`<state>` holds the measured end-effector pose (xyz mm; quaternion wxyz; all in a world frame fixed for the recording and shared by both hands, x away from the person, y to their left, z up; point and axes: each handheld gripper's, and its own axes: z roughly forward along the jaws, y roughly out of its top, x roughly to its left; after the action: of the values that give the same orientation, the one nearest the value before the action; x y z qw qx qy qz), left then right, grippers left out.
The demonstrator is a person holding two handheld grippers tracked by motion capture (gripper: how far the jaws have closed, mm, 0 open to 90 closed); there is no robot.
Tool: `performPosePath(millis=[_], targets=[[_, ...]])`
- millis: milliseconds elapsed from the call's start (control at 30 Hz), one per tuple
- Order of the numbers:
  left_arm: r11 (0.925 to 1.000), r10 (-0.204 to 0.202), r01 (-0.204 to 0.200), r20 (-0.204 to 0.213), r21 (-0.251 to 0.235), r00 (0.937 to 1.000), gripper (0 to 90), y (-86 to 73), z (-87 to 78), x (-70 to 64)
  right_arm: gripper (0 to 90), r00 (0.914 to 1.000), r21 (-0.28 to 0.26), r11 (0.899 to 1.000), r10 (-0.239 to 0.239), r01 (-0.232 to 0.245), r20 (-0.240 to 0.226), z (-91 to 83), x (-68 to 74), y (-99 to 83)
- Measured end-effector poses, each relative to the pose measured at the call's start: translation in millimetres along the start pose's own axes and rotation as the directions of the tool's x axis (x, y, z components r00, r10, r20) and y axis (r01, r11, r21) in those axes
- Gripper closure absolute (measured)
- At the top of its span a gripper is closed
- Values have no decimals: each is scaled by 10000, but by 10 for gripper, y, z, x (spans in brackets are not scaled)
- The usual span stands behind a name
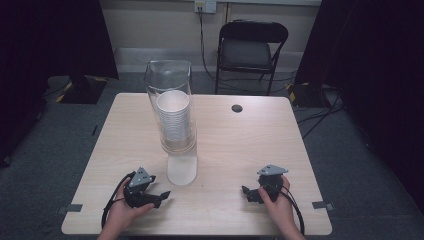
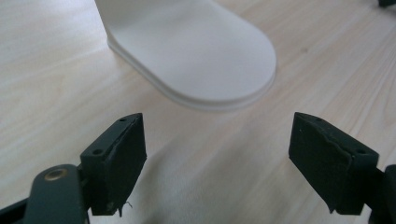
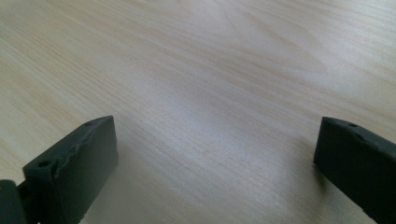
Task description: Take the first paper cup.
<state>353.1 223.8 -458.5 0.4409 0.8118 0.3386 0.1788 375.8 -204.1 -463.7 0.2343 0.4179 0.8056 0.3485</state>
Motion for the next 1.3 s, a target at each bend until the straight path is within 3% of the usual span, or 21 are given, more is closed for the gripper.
performPosePath(millis=[300,400,767,867,900,1167,1300], targets=[[9964,-465,458,-87,-711,9989,174,214,-7,30,0,10000,6,10000,70,-70,20,6,6,6],[9960,-355,334,-239,-824,9991,174,281,8,30,0,10000,12,10000,81,-81,16,4,8,6],[9845,-633,578,-278,-1658,9976,160,486,35,19,0,10000,-4,10000,68,-68,38,0,8,-1],[9845,-619,555,-335,-1664,9975,159,543,26,24,0,10000,-9,10000,85,-84,38,1,9,0],[9809,-710,650,-263,-1834,9971,159,562,22,23,0,10000,-9,10000,82,-82,40,1,9,-1],[9841,-355,298,-294,-1749,9989,163,716,-4,-9,0,10000,4,10000,64,-64,40,-3,8,-3],[9793,-628,593,-118,-1934,9980,158,755,-5,-18,0,10000,5,10000,65,-65,40,-3,8,-3]])
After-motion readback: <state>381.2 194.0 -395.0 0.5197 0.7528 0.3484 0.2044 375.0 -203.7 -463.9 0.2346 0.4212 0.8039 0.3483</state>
